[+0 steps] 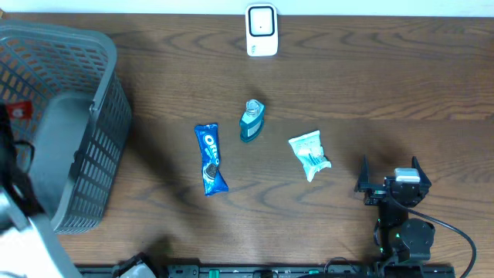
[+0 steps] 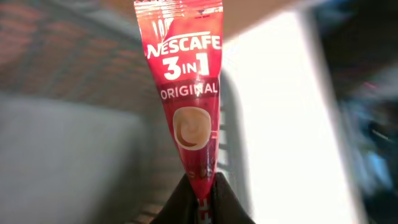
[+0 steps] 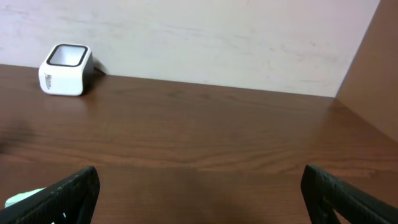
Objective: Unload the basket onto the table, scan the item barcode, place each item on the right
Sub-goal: 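Reach the left gripper into the basket and grasp the red Nescafe stick, then carry the Nescafe stick with the left gripper toward the scanner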
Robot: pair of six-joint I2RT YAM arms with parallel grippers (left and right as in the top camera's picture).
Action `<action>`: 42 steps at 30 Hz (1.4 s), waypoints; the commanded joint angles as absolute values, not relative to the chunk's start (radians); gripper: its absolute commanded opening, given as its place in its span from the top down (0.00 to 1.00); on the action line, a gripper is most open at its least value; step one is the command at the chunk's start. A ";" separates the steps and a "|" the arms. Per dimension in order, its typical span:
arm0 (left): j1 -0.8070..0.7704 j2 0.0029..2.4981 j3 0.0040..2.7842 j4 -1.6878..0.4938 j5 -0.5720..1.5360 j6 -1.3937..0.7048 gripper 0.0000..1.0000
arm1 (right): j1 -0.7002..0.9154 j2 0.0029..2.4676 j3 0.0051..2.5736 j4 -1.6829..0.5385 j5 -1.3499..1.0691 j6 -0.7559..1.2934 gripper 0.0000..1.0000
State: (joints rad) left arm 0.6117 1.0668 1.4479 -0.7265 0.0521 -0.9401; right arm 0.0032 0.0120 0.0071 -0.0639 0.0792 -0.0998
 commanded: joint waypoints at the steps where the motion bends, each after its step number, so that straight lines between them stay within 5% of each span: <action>1: 0.507 0.995 1.454 -0.708 0.156 -0.805 0.93 | 0.011 0.006 0.006 -0.067 0.084 -0.113 0.01; 11: -0.137 1.045 1.454 -0.683 0.157 -0.565 0.93 | 0.011 0.006 0.006 -0.068 0.084 -0.113 0.01; 22: -0.748 1.447 1.454 -0.697 -0.147 -0.218 0.93 | 0.011 0.006 0.006 -0.067 0.084 -0.113 0.01; 28: -0.871 1.642 1.442 -0.710 -0.218 -0.218 0.94 | 0.011 0.006 0.006 -0.068 0.084 -0.113 0.01; 42: -0.879 1.881 1.404 -0.682 -0.218 -0.367 0.93 | 0.011 0.006 0.006 -0.067 0.084 -0.113 0.01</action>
State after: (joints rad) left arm -0.8806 1.8606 1.4029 -0.6960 -0.1944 -0.3077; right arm 0.0032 0.0120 0.0071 -0.0639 0.0792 -0.0998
